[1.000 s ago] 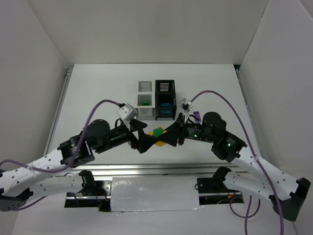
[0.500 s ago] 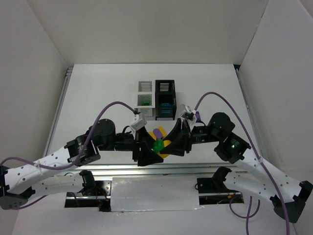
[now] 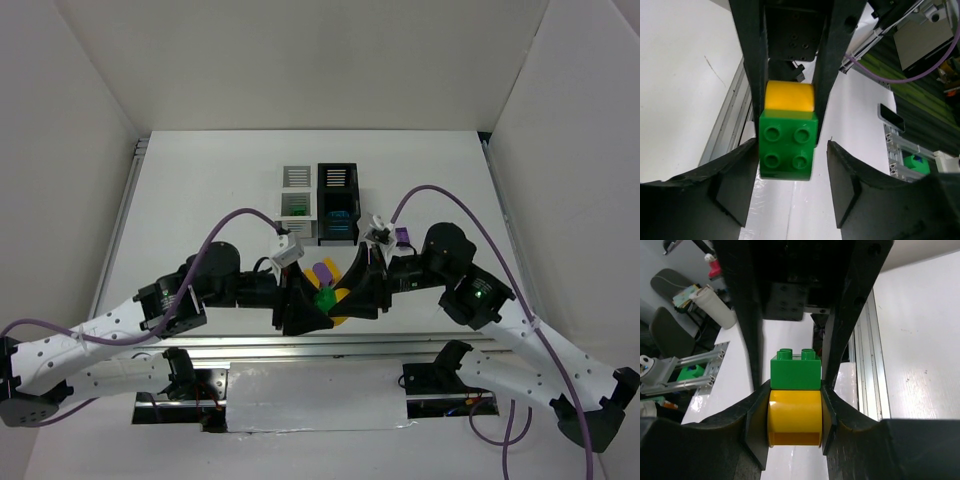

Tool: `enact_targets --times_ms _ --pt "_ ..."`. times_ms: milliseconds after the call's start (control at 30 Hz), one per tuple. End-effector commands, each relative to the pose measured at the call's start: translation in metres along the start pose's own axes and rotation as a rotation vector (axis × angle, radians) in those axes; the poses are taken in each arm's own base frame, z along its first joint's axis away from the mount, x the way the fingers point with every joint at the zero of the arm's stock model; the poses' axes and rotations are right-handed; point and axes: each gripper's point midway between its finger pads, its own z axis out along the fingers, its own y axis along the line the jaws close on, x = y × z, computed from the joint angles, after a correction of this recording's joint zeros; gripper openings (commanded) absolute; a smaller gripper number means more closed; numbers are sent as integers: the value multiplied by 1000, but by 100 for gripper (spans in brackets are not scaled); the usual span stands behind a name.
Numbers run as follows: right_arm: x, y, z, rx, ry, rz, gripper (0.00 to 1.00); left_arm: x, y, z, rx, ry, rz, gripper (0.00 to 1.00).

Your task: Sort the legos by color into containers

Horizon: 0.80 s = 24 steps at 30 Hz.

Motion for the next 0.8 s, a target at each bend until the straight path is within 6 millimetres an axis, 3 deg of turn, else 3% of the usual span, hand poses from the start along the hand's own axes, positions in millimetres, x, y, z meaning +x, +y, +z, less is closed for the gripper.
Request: enact_targets --times_ms 0,167,267,400,533,567,600,767 --pt "-2 -1 -1 9 17 -44 0 -38 -21 -7 41 -107 41 69" --pt "2 -3 -2 20 27 -50 0 -43 -17 -13 -4 -127 44 70" --pt "1 -1 -2 11 22 -52 0 -43 -18 -15 -1 -130 48 66" --pt "1 1 -2 0 24 -50 0 -41 -15 -12 -8 -123 45 41" --pt "2 3 -1 -20 27 -45 0 -37 -14 -8 5 -108 48 27" --pt "1 4 -1 -25 22 -51 0 -36 -13 -6 4 -103 48 9" --pt "2 4 -1 -25 23 -54 0 -36 -12 -5 -2 -102 47 0" --pt "17 -1 -6 -4 60 -63 0 -52 0 -20 -99 -155 50 0"
